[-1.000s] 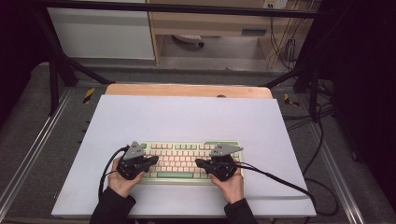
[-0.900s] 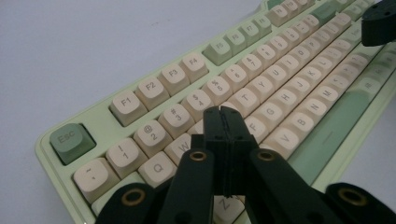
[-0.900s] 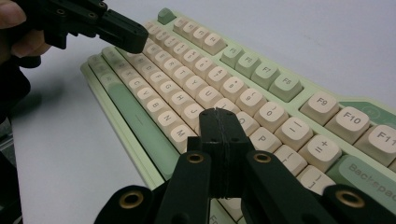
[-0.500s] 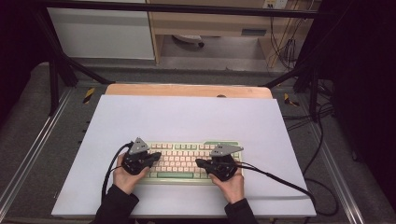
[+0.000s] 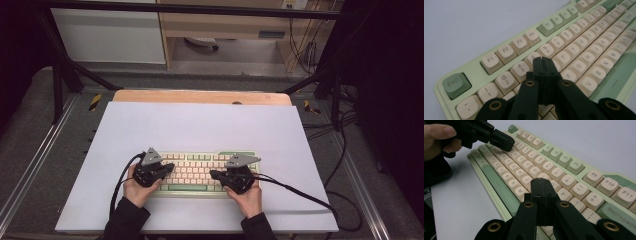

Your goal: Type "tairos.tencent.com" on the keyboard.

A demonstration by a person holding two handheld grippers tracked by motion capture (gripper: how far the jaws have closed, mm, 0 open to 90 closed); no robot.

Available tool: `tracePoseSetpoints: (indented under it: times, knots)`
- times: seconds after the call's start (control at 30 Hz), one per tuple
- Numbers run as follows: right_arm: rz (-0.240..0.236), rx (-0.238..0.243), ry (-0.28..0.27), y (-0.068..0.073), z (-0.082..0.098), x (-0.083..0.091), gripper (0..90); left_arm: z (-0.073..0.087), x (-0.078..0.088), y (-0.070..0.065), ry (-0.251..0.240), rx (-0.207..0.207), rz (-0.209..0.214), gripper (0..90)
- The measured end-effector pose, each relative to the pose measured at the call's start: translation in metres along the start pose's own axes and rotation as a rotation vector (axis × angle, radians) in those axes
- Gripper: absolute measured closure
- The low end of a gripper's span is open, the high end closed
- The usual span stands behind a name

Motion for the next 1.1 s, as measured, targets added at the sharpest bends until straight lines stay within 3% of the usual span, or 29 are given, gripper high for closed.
tracePoseSetpoints:
  times: [0.33, 0.63, 1.1]
  knots:
    - [-0.002, -0.001, 0.003, 0.001, 0.001, 0.0, 90.0, 0.0, 0.001, -0.001, 0.001, -0.005, 0.002, 90.0]
    - [-0.008, -0.006, -0.003, 0.002, 0.0, -0.001, 90.0, -0.006, 0.021, -0.002, -0.025, -0.02, 0.013, 89.9]
    - [-0.03, -0.001, 0.011, 0.013, 0.0, -0.014, 90.0, 0.004, 0.043, 0.006, -0.032, 0.004, 0.006, 89.8]
Point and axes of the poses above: each handheld gripper's, and its own axes: x roughly backward along the jaws, z roughly out of its underside, y roughly to its left, the point moved 6 cm from there along -x, roughly forward along the jaws, and after that the axes turned 14 degrees about -y, right-handed, at the moved point
